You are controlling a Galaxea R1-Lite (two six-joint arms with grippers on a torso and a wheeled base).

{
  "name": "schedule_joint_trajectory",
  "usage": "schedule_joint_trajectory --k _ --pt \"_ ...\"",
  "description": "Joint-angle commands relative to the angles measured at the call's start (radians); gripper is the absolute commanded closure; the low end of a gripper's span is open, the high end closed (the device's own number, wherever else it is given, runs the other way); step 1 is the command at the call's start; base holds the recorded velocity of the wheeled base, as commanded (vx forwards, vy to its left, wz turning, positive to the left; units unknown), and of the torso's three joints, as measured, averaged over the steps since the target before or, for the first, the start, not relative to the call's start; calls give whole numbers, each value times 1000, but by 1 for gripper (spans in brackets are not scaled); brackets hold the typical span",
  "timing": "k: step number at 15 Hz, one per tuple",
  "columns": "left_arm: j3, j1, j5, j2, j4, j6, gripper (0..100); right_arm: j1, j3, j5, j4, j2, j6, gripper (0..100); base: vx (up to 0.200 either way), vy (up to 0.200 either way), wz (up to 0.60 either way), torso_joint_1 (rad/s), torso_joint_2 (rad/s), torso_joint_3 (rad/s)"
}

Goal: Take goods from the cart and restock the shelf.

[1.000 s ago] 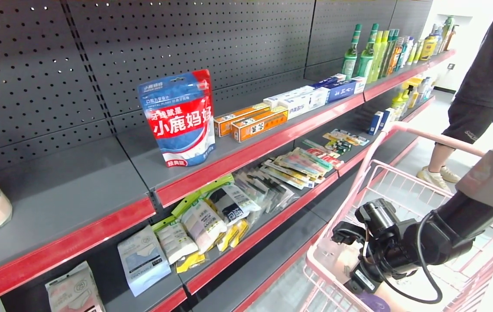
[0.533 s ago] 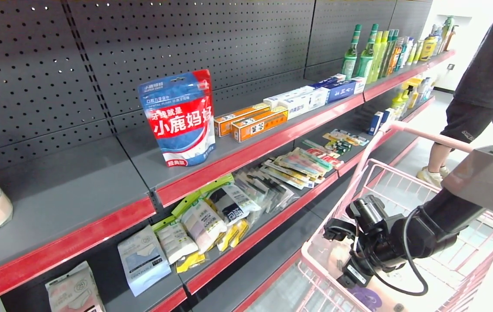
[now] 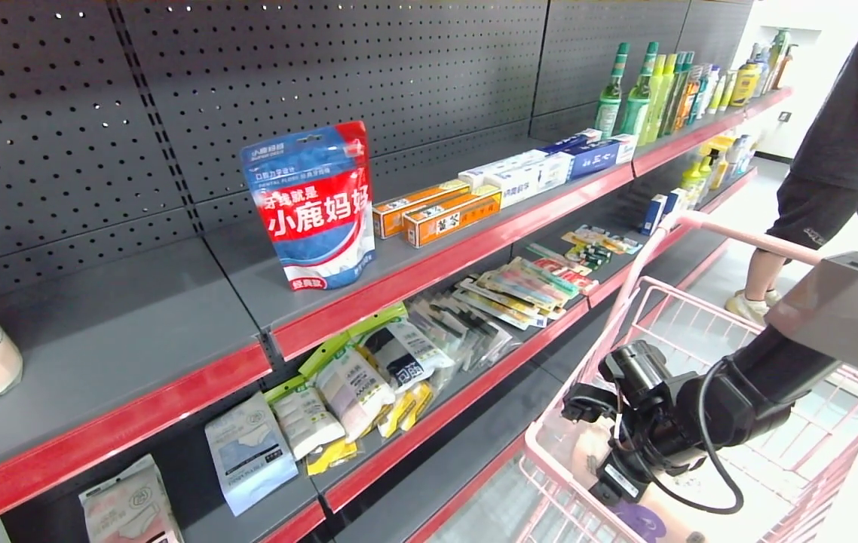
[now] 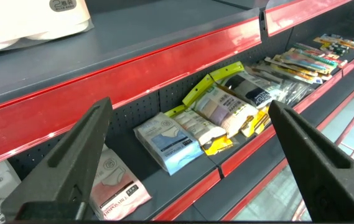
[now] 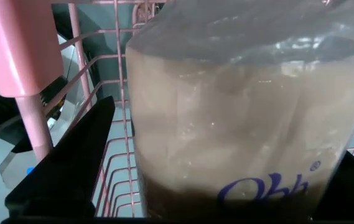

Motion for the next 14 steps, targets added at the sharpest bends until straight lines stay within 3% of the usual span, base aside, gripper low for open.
schedule_joint_trajectory --k 1,10,14 --pt "0 0 -1 0 0 0 0 0 6 2 1 17 1 100 0 0 0 0 0 0" --pt "0 0 -1 0 0 0 0 -3 96 -37 3 -119 12 100 0 0 0 0 0 0" --pt "0 0 -1 0 0 -2 0 -2 90 -41 3 -165 79 100 0 0 0 0 0 0"
